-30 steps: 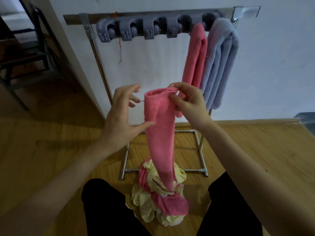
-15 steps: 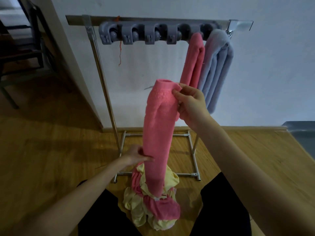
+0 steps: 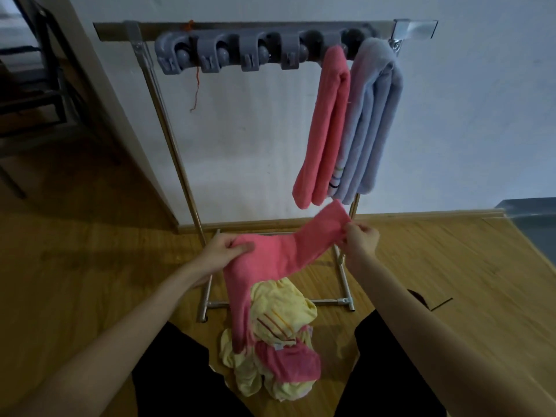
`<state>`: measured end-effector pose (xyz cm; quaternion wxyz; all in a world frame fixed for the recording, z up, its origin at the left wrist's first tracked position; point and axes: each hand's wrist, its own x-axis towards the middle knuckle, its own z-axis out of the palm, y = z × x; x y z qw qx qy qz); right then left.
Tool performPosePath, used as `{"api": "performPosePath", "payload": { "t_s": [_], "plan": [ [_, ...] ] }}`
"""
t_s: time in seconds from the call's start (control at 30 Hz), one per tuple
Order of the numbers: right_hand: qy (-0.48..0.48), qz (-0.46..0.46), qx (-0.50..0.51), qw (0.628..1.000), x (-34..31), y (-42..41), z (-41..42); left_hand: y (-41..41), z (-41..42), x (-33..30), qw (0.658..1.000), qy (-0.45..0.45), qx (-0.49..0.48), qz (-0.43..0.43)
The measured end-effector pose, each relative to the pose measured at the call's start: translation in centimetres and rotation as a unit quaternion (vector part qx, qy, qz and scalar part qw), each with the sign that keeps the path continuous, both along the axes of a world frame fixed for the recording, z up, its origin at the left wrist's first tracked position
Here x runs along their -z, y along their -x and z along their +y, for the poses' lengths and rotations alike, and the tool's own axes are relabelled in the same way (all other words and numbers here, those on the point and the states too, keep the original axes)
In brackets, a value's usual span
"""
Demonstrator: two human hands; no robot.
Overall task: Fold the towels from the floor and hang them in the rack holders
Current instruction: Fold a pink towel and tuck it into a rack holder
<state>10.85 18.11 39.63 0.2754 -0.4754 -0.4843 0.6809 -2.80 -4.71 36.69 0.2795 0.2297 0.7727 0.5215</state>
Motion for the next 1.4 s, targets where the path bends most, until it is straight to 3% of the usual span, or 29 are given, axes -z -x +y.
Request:
{"api": "performPosePath", "payload": {
  "t_s": [0.13, 0.2, 0.27, 0.33, 0.37, 0.4, 0.47, 0.53, 0.63, 0.8, 1.17, 1.27, 1.4],
  "plan": [
    [0.065, -0.091, -0.148, 0.983, 4.8, -1.3, -1.0, 0.4, 1.1, -6.1, 0.994, 0.008, 0.088, 0.071],
    [0.046, -0.153, -0.246, 0.956, 6.2, -1.8, -1.5, 0.2, 1.7, -8.8, 0.983, 0.042, 0.150, 0.096],
    [-0.030, -0.222, -0.358, 0.907, 6.6, -2.2, -1.8, -0.2, 2.2, -11.0, 0.970, 0.075, 0.207, 0.103],
    [-0.139, -0.290, -0.458, 0.829, 6.3, -2.3, -1.7, -0.7, 2.8, -12.6, 0.955, 0.094, 0.264, 0.096],
    [-0.204, -0.305, -0.485, 0.794, 5.9, -2.1, -1.5, -1.0, 3.1, -13.3, 0.948, 0.102, 0.286, 0.094],
    [-0.257, -0.284, -0.493, 0.781, 5.1, -1.9, -1.5, -1.1, 3.4, -13.8, 0.942, 0.111, 0.301, 0.094],
    [-0.284, -0.131, -0.488, 0.815, 2.7, -1.6, -1.2, -1.5, 4.1, -14.6, 0.931, 0.126, 0.329, 0.094],
    [-0.202, 0.037, -0.511, 0.835, 0.0, -1.4, -1.0, -1.7, 4.6, -15.1, 0.924, 0.132, 0.347, 0.091],
    [-0.120, 0.134, -0.584, 0.791, -2.8, -1.3, -0.6, -2.0, 5.5, -15.5, 0.920, 0.127, 0.362, 0.086],
    [-0.098, 0.119, -0.647, 0.747, -4.1, -0.8, -0.5, -2.0, 6.3, -16.1, 0.912, 0.122, 0.377, 0.105],
    [-0.170, 0.112, -0.601, 0.773, -6.7, -2.3, 3.7, -0.4, 4.8, -15.7, 0.930, 0.135, 0.328, 0.102],
    [-0.146, 0.109, -0.599, 0.780, -7.1, -3.0, 4.9, 0.4, 4.2, -16.1, 0.932, 0.114, 0.334, 0.078],
    [-0.185, 0.096, -0.600, 0.773, -7.8, -3.1, 6.4, 0.8, 3.9, -16.9, 0.920, 0.125, 0.370, 0.046]
  ]
}}
